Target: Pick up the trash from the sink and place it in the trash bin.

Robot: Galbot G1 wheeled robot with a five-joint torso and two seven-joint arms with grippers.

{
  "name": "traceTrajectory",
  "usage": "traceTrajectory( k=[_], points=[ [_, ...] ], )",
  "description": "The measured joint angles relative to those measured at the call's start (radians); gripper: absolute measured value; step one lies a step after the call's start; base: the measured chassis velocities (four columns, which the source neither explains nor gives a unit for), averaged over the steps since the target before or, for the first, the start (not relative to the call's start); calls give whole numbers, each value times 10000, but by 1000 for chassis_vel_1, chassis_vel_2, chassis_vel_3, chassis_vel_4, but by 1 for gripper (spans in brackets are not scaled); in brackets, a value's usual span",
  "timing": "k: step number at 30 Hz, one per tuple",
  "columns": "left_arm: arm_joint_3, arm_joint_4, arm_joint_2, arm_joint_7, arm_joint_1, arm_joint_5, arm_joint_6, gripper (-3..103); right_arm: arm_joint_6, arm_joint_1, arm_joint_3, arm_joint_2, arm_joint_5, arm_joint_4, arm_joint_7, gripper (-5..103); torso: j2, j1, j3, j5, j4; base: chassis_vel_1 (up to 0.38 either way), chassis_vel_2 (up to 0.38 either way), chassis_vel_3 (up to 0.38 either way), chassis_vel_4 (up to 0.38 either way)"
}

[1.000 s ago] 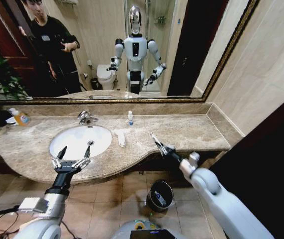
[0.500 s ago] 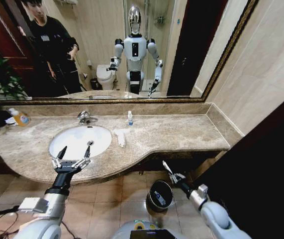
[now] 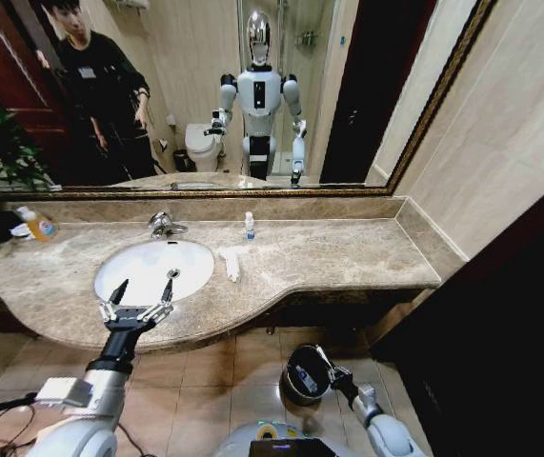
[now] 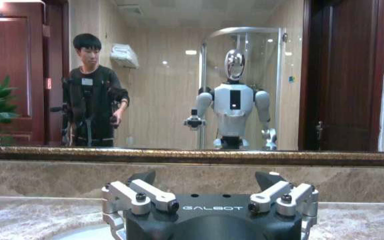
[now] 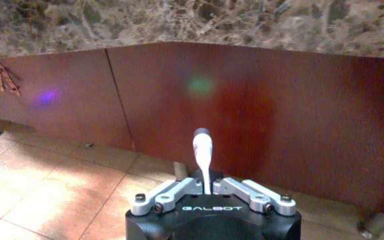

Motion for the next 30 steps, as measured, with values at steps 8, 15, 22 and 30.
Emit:
traceTrajectory(
  k=[8, 15, 22, 30],
  points=[
    [0, 0, 0, 0, 0, 0, 0, 100, 19, 82, -93, 477, -311, -43, -18, 3, 0, 0, 0, 1, 0, 0, 0, 0, 0],
    [0, -1, 0, 0, 0, 0, 0, 100, 220, 140, -50, 689, -976, -160, -28, 10, 0, 0, 0, 1, 0, 0, 0, 0, 0],
    [0, 0, 0, 0, 0, 0, 0, 100, 388, 110, -41, 671, -989, -262, 14, 37, 0, 0, 0, 0, 0, 0, 0, 0, 0],
    [0, 0, 0, 0, 0, 0, 0, 100, 480, 16, -20, 628, -780, -253, 19, 65, 0, 0, 0, 1, 0, 0, 0, 0, 0]
  ],
)
